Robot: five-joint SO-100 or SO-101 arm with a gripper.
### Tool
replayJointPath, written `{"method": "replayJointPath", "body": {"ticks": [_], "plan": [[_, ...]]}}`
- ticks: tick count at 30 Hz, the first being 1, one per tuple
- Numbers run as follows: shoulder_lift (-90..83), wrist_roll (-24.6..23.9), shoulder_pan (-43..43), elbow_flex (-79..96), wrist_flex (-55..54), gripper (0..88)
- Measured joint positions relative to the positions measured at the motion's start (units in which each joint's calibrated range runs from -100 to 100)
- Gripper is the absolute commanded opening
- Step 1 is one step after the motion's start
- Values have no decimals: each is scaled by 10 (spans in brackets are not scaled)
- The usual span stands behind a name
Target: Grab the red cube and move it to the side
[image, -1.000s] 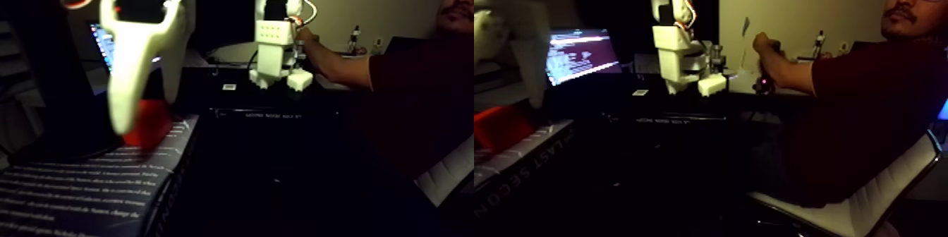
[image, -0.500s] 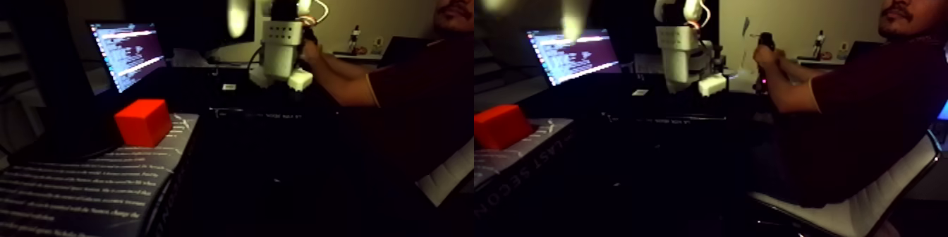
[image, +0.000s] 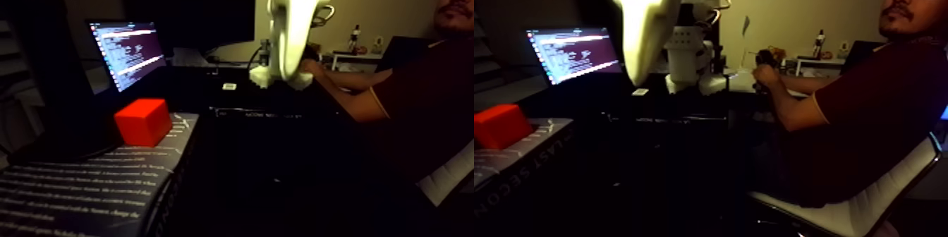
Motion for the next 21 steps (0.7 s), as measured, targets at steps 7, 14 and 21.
{"method": "replayJointPath", "body": {"ticks": [7,14,21], "plan": [[-153,-27,-16,117,15,7],[-190,-29,-43,126,54,7],[-194,-29,-43,126,54,11]]}}
